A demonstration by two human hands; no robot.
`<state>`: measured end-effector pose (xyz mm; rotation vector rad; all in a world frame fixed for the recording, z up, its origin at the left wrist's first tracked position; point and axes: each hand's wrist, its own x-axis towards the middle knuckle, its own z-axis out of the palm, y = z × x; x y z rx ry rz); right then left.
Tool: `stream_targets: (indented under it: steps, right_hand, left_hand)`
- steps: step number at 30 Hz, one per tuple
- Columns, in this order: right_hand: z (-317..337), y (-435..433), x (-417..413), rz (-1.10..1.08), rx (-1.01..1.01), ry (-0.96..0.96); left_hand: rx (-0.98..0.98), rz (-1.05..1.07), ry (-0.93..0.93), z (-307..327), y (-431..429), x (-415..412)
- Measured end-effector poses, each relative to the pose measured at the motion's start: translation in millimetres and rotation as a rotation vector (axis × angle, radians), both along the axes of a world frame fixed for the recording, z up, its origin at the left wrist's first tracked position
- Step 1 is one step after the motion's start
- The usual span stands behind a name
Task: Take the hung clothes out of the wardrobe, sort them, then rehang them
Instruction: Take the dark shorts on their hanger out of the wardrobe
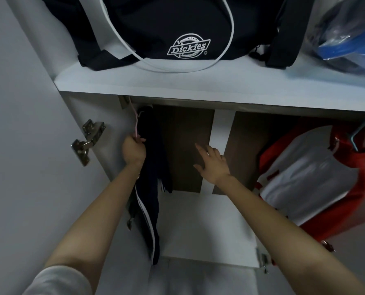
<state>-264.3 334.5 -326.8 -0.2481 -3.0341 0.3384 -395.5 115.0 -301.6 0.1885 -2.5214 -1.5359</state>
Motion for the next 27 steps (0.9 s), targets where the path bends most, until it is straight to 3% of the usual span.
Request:
stream_targets:
  steps: [4,12,17,27]
  right_hand:
    - [5.5,2.8,-2.3,-0.010,0.001,-0.006]
    - [7.7,0.8,12.0,-0.006,-0.037,-0.004]
    - [5.9,8.4,33.4,-0.028,-0.038,-0.002]
    - [-0.1,40.2,70.7,-0.129,-0.118,-0.018]
  left_hand:
    - [0.021,0.010,0.087,6.0,8.4,12.2]
    - [-0.003,-0.210,0.177,7.9,9.7,41.3]
    - [0.104,-0.238,0.151,17.2,21.4,52.5]
    - [0.028,-0.355,0.248,15.1,39.5,85.1]
